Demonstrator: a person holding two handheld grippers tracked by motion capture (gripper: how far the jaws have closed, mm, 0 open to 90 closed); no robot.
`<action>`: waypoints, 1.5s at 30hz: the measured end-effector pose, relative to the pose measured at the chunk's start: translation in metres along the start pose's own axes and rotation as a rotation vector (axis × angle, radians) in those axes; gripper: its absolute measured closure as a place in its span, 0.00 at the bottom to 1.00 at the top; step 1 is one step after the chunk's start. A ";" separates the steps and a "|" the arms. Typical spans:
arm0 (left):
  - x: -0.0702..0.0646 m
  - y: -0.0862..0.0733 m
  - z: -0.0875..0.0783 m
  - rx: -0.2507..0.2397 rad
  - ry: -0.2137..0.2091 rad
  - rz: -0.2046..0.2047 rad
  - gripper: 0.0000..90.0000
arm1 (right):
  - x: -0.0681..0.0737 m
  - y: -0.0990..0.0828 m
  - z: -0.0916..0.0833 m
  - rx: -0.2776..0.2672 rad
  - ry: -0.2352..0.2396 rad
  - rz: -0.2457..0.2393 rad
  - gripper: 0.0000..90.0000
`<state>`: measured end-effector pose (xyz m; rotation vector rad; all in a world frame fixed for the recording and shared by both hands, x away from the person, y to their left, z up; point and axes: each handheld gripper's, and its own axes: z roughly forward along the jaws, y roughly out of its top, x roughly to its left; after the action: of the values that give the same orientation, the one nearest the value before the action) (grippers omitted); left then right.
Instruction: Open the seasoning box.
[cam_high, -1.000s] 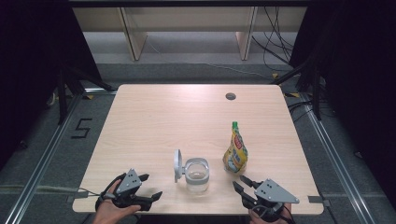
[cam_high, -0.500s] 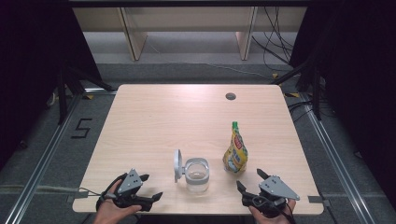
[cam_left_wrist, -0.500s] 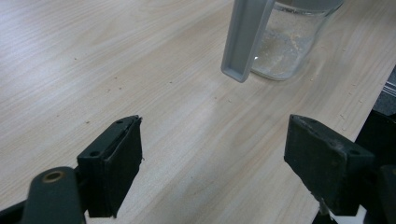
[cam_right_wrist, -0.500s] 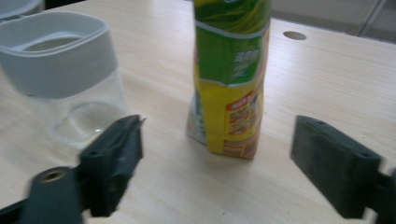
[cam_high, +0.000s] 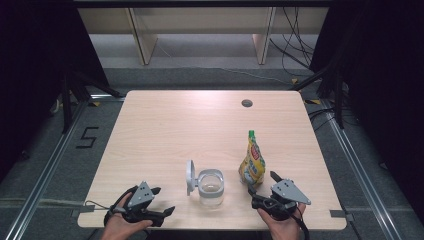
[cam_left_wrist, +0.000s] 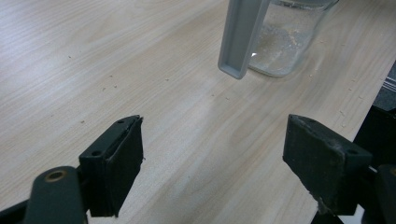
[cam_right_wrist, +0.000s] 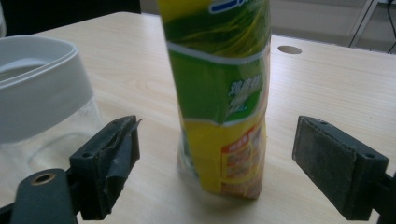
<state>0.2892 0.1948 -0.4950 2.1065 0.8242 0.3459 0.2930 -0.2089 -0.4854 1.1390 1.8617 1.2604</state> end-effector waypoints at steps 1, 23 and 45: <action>0.001 0.000 -0.001 0.008 0.005 0.011 0.22 | 0.001 0.000 0.002 0.008 0.011 0.019 0.18; 0.000 -0.001 0.001 -0.007 -0.003 0.009 0.22 | 0.006 -0.008 0.046 -0.052 -0.055 0.093 0.25; -0.001 0.000 0.000 -0.012 -0.022 0.028 0.22 | 0.001 -0.011 0.061 -0.143 -0.097 0.175 0.31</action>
<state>0.2887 0.1938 -0.4950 2.1088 0.7786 0.3416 0.3401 -0.1847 -0.5175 1.2824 1.6025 1.3846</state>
